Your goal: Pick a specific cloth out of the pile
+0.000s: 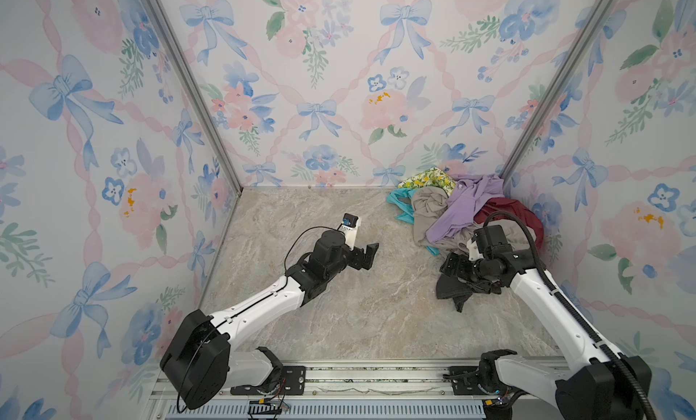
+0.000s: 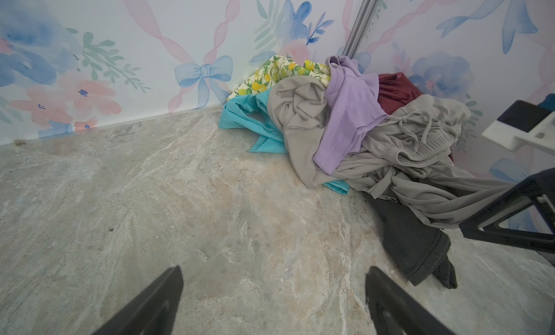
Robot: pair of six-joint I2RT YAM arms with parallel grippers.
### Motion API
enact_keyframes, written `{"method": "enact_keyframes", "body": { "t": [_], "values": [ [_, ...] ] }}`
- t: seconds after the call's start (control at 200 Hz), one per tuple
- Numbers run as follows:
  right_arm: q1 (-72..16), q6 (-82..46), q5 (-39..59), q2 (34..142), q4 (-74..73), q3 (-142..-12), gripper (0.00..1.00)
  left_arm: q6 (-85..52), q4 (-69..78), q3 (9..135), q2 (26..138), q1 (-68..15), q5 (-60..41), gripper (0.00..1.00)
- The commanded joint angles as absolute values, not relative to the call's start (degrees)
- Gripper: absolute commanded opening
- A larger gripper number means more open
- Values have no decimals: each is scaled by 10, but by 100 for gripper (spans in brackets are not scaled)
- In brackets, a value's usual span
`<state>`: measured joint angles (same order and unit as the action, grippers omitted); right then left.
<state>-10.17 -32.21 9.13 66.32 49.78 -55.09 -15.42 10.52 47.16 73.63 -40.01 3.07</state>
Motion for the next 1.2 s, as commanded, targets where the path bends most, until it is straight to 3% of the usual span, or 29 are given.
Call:
{"method": "enact_keyframes", "body": {
  "t": [0.0,0.295,0.77,0.96,1.195],
  "values": [
    [-123,-409,123,674,437,-535,97,-150,98,484,741,-403,24,96],
    [-222,-644,17,721,331,-536,97,-150,95,486,750,-403,31,96],
    [-368,-1064,-216,758,417,-581,97,-157,94,490,761,-403,26,96],
    [-382,-1071,-278,802,424,-638,97,-157,94,487,760,-403,29,96],
    [-322,-956,-301,823,479,-714,97,-164,95,489,757,-404,17,95]
  ]
}}
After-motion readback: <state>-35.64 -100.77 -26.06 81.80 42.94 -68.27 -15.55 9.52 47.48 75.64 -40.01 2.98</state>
